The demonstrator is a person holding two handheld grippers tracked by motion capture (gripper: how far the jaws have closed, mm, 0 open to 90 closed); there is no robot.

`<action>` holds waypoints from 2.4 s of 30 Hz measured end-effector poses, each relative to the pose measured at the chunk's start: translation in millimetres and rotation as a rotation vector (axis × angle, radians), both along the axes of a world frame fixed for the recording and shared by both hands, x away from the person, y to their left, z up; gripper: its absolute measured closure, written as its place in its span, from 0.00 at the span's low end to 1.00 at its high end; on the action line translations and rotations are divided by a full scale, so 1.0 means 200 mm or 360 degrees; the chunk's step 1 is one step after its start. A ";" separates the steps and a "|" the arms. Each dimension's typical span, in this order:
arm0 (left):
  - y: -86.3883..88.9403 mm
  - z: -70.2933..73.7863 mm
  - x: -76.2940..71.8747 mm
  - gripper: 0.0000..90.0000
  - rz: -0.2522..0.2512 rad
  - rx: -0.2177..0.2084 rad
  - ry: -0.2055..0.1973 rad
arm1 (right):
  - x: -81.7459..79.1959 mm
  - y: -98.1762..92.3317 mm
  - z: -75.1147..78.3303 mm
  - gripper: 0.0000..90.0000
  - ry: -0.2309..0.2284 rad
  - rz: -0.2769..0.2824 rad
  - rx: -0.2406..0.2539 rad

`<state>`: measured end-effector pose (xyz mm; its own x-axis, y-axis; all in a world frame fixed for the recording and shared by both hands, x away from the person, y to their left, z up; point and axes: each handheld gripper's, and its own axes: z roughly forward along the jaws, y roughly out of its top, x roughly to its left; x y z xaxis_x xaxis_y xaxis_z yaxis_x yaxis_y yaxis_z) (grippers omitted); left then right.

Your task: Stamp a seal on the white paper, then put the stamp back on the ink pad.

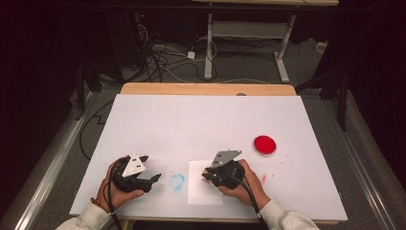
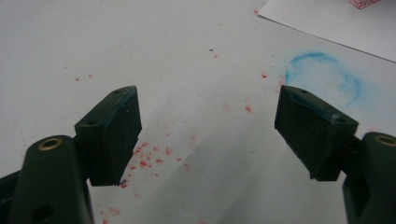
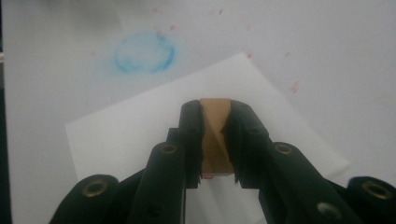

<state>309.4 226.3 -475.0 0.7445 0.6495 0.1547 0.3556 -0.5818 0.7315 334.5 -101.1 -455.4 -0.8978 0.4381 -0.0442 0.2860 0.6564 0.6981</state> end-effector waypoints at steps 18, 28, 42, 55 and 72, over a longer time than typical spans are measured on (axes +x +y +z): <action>0.01 -0.01 0.01 0.25 0.0007 0.0004 0.0003 | 0.00 -0.17 0.19 0.84 -0.0174 -0.0126 0.0078; 0.02 -0.01 0.01 0.25 0.0017 -0.0006 0.0011 | 0.04 -0.24 0.23 0.84 -0.0196 -0.0181 0.0103; 0.02 -0.01 0.01 0.25 0.0001 -0.0009 0.0007 | 0.06 -0.36 0.30 0.84 -0.0252 -0.0294 0.0126; 0.01 -0.01 0.01 0.25 -0.0005 0.0001 0.0010 | 0.12 -0.50 0.33 0.84 -0.0301 -0.0449 0.0127; 0.01 -0.01 0.00 0.25 -0.0018 0.0022 0.0016 | 0.26 -0.76 0.22 0.84 -0.0245 -0.0765 0.0073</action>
